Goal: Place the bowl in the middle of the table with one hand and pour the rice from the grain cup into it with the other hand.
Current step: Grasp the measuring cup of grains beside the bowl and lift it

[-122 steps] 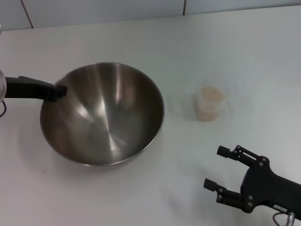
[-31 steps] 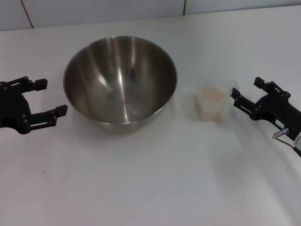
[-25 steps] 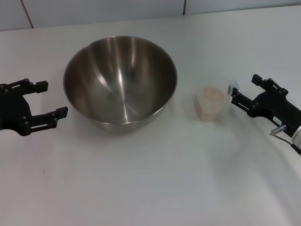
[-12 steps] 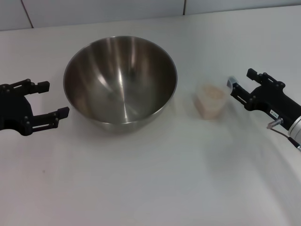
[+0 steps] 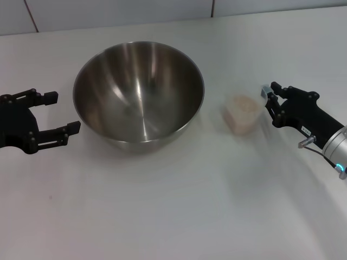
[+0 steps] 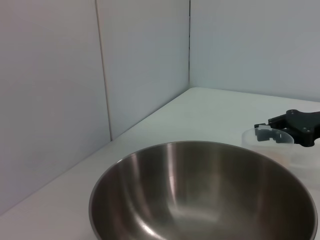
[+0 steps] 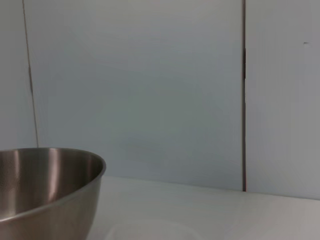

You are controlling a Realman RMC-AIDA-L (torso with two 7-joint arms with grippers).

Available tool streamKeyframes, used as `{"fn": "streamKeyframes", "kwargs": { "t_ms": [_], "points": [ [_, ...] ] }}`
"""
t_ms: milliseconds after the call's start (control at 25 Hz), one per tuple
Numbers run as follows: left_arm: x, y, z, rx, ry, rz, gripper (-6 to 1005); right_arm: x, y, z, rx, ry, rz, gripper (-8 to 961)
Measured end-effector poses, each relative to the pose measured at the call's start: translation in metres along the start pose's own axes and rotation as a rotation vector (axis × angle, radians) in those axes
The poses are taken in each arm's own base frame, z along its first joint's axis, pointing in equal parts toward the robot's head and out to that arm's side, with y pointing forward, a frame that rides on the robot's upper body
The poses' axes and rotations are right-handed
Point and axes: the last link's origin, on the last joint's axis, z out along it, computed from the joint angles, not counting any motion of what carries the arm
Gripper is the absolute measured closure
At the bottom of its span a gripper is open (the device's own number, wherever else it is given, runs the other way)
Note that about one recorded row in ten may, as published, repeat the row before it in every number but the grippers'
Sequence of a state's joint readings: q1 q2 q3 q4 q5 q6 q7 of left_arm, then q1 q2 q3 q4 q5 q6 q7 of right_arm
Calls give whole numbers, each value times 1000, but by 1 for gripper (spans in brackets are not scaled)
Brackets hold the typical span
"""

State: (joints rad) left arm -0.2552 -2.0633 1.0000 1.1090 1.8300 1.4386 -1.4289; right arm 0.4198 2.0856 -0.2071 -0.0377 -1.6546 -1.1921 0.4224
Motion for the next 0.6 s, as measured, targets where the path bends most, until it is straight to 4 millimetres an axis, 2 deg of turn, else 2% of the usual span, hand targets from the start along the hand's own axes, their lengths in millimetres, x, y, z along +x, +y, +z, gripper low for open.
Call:
{"fn": "streamKeyframes", "kwargs": {
  "t_ms": [400, 600],
  "points": [
    [2, -2, 3, 3, 1, 3, 193, -2, 1, -1, -4, -17, -11, 864],
    [-3, 0, 0, 10, 0, -12, 193, -8, 1, -10, 8, -91, 5, 939]
  ]
}}
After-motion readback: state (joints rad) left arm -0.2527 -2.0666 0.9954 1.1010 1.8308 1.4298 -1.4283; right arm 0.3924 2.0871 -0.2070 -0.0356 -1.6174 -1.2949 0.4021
